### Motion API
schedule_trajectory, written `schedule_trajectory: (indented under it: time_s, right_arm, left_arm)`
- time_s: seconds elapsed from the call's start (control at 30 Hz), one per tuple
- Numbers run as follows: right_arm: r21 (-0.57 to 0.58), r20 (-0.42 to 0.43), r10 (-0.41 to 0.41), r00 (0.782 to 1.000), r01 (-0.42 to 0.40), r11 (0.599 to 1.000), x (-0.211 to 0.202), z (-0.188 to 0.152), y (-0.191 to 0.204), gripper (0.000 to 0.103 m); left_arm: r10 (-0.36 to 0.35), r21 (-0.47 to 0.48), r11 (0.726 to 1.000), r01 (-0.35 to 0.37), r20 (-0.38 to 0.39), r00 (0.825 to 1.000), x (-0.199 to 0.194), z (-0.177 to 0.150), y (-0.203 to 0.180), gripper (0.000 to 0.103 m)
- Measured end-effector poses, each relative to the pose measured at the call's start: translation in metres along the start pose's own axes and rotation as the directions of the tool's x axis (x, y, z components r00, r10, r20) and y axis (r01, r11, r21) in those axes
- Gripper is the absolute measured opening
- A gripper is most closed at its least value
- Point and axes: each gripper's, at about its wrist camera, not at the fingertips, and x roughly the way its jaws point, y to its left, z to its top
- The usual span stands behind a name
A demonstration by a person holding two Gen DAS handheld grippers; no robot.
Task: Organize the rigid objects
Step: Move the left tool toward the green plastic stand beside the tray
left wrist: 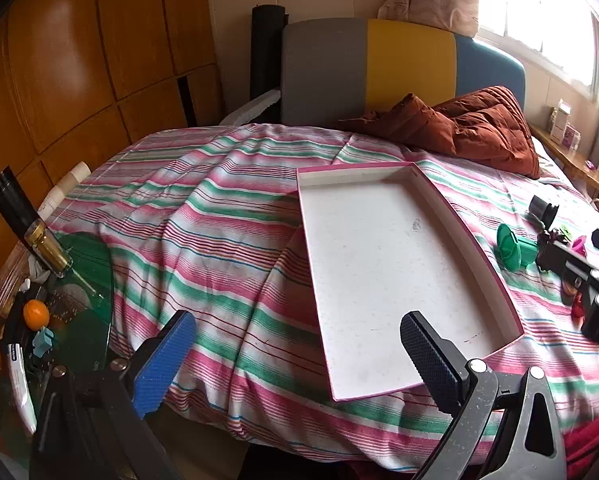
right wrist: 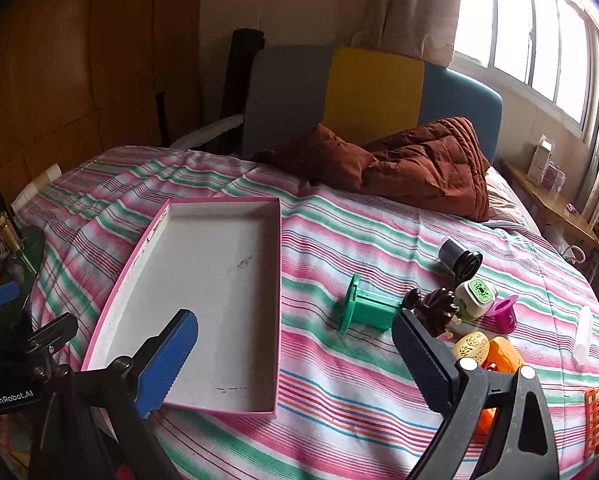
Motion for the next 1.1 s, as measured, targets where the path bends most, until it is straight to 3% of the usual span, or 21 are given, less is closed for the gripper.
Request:
schedule_trajectory:
  time_s: [0.3, 0.47, 0.77, 0.9, 1.03, 1.1]
  right_arm:
    - [0.043, 0.002, -0.05, 0.999, 0.05, 0.998, -0.003, -0.001, -0.04, 0.1]
    - [0.091, -0.005, -0.033, 0.999, 0.034, 0.995, -0.004, -0.002, -0.062, 0.1]
    - [0.244, -0.016, -0.036, 0.999, 0.039, 0.969, 0.0, -0.007, -0.147, 0.1]
    - [0.379, -0.018, -0.034, 0.999, 0.039, 0.925, 0.006, -0.022, -0.201, 0.1]
    - [0.572, -0.012, -0.009, 1.0, 0.015, 0.82, 0.008, -0.039, -0.244, 0.1]
    - [0.616, 0.012, 0.008, 1.0, -0.014, 0.787, 0.006, -0.042, -0.253, 0.102]
  left_arm:
    - [-0.038, 0.029, 0.999, 0.039, -0.029, 0.999, 0.007, -0.002, -0.011, 0.103]
    - [-0.064, 0.068, 0.996, 0.065, -0.008, 0.998, 0.003, -0.001, -0.019, 0.103]
    - [-0.222, 0.062, 0.972, 0.226, -0.054, 0.973, 0.006, 0.007, -0.036, 0.103]
    - [-0.278, 0.082, 0.955, 0.285, -0.087, 0.957, 0.009, 0.016, -0.05, 0.103]
    - [-0.359, 0.123, 0.919, 0.374, -0.128, 0.925, 0.012, 0.028, -0.076, 0.103]
    - [-0.374, 0.155, 0.904, 0.398, -0.163, 0.913, 0.017, 0.034, -0.093, 0.103]
